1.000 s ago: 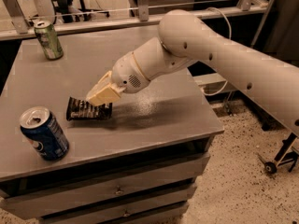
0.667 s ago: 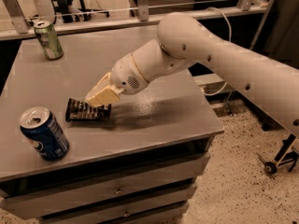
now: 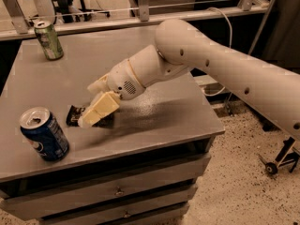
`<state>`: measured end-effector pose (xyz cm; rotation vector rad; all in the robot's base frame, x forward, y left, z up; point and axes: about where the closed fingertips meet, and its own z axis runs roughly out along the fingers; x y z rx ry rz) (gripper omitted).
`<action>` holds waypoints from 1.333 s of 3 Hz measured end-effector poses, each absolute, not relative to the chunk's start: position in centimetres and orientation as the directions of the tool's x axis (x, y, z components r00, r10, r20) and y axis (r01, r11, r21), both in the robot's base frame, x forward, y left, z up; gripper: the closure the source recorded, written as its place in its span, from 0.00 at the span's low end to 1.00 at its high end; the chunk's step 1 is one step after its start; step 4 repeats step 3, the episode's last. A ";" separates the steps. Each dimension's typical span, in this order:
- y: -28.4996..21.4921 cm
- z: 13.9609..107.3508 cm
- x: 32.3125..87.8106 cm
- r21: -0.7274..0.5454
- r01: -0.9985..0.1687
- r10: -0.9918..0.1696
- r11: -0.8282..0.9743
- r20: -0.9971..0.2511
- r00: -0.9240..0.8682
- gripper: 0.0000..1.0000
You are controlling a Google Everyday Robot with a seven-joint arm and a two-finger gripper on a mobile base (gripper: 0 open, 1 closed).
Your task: Move rxbar chocolate near pepsi can
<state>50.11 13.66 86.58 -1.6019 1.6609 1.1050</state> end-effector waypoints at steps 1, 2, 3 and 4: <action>10.1 88.3 50.7 0.106 -0.994 -0.510 -0.003 -0.856 -0.090 0.00; 4.6 91.6 51.6 0.001 -0.997 -0.523 0.078 -0.851 -0.042 0.00; 4.6 91.6 51.6 0.001 -0.997 -0.523 0.078 -0.851 -0.042 0.00; 4.6 91.6 51.6 0.001 -0.997 -0.523 0.078 -0.851 -0.042 0.00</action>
Offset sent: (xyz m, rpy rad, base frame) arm 0.0284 -0.1576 0.0881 -0.0577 -0.2887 -0.2318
